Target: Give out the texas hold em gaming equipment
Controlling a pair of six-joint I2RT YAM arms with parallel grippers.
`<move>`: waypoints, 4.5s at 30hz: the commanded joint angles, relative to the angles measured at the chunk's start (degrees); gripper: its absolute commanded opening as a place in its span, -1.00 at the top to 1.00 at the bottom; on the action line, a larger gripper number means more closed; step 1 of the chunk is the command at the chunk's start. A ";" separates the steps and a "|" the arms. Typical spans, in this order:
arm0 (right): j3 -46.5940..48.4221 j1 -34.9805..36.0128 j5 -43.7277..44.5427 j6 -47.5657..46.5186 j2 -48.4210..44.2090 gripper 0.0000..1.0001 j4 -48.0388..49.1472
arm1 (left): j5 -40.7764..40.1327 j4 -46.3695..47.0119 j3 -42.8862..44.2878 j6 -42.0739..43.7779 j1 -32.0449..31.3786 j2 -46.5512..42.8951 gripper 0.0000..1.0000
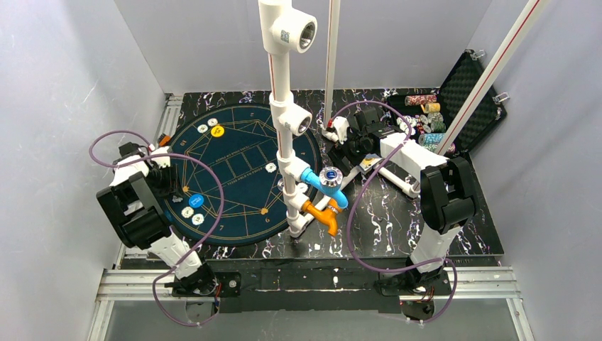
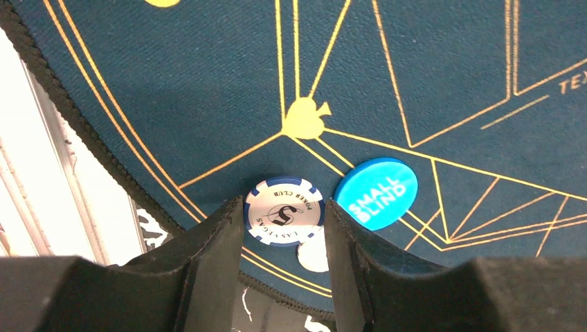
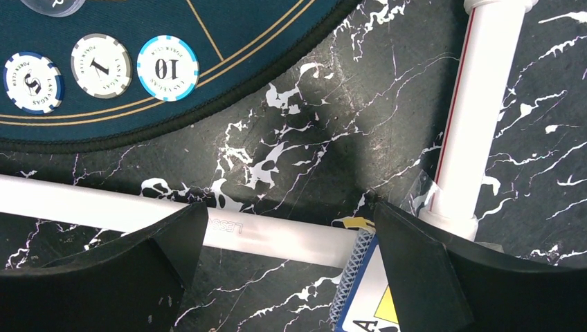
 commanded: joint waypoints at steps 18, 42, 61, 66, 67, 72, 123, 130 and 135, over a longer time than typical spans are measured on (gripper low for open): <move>2.35 0.04 -0.97 -0.94 1.67 -1.00 -0.56 | -1.31 -0.77 -4.35 2.81 -0.35 -4.97 -0.55; 3.23 0.04 -0.69 1.77 1.13 -1.00 -0.70 | -2.24 -0.40 26.39 -7.08 -45.46 14.22 -0.47; 2.53 0.04 0.92 1.08 1.16 -1.00 -0.12 | -8.37 2.32 27.95 -5.84 -53.55 22.81 -0.17; 2.59 0.04 1.20 1.00 1.32 -1.00 -0.01 | -8.03 2.90 24.65 -5.95 -54.20 22.82 -0.10; 2.68 0.04 1.15 1.00 1.41 -1.00 -0.03 | -8.14 2.93 24.07 -5.95 -54.34 22.91 -0.08; 2.70 0.04 1.68 1.00 1.27 -1.00 0.06 | -9.02 3.25 21.85 -5.70 -54.66 22.83 -0.05; 2.20 0.00 2.26 -0.06 2.97 -1.00 0.24 | -1.52 -4.38 61.91 -10.11 -30.05 34.79 0.37; 2.08 0.03 2.19 -0.32 3.47 -1.00 0.25 | -4.68 -2.54 72.96 -9.22 -30.05 43.04 0.33; 2.43 0.00 2.09 -0.32 3.99 -1.00 -0.03 | -6.47 0.33 73.73 -8.63 -30.02 45.18 0.31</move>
